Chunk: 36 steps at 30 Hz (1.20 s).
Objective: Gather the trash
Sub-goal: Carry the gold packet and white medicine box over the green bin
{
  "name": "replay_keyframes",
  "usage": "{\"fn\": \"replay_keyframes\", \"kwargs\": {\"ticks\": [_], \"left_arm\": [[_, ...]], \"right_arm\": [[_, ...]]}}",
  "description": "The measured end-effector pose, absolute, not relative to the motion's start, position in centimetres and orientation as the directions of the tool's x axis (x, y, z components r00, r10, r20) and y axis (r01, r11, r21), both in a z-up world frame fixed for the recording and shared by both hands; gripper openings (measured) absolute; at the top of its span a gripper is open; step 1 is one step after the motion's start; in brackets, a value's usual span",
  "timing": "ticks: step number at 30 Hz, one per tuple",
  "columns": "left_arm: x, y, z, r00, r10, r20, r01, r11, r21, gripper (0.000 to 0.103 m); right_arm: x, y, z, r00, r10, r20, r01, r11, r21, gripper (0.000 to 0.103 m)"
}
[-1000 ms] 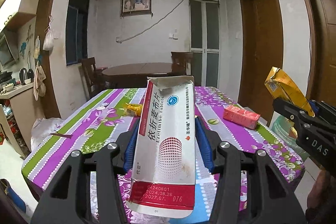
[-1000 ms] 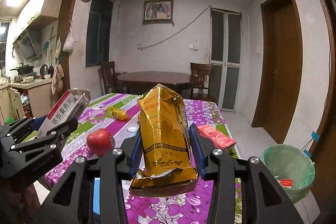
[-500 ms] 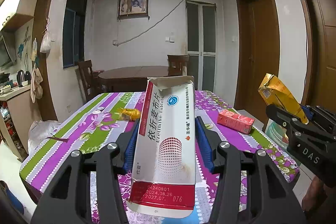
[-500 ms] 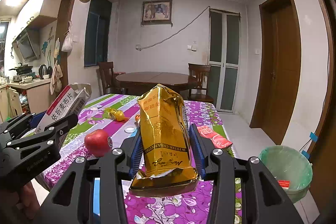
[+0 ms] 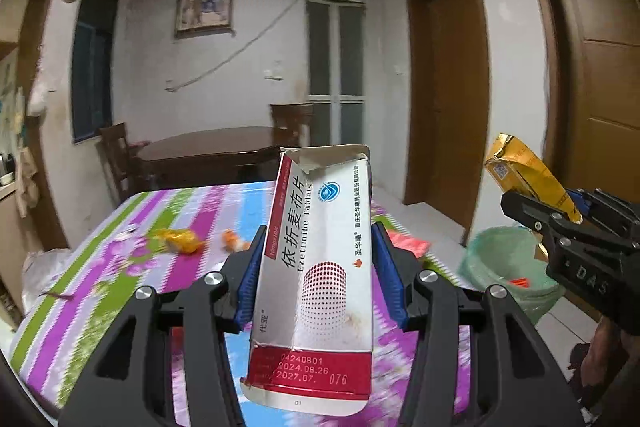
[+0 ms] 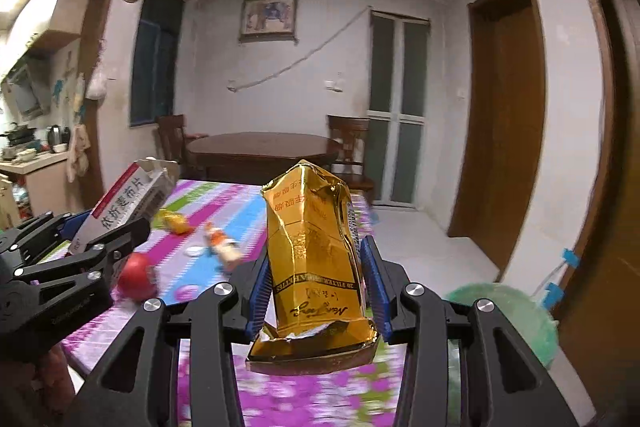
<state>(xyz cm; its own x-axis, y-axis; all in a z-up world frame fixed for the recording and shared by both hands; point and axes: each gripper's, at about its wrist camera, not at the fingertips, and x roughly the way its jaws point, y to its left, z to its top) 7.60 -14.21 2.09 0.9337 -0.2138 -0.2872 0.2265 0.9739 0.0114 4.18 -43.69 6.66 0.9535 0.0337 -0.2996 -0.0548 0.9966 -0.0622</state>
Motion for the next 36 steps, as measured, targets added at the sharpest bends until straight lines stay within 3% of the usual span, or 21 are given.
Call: {"fn": "replay_keyframes", "kwargs": {"ticks": [11, 20, 28, 36], "left_arm": [[12.9, -26.1, 2.8, 0.844, -0.41, -0.345, 0.431, 0.902, -0.015, 0.049], [17.0, -36.4, -0.5, 0.699, -0.533, -0.477, 0.583, 0.811, -0.052, 0.049], [20.4, -42.9, -5.2, 0.59, -0.524, -0.614, 0.632, 0.773, -0.052, 0.049], [22.6, -45.5, -8.4, 0.556, -0.471, -0.685, 0.618, 0.785, -0.038, 0.049]], "right_arm": [[7.6, -59.0, 7.2, 0.898, -0.127, -0.421, 0.131, 0.991, -0.019, 0.043], [10.6, -70.3, 3.5, 0.814, -0.153, -0.56, 0.215, 0.976, 0.045, 0.043], [14.6, -76.4, -1.7, 0.731, -0.139, -0.668, 0.272, 0.957, 0.098, 0.043], [17.3, -77.8, -4.5, 0.671, -0.141, -0.728, 0.305, 0.947, 0.098, 0.043]]}}
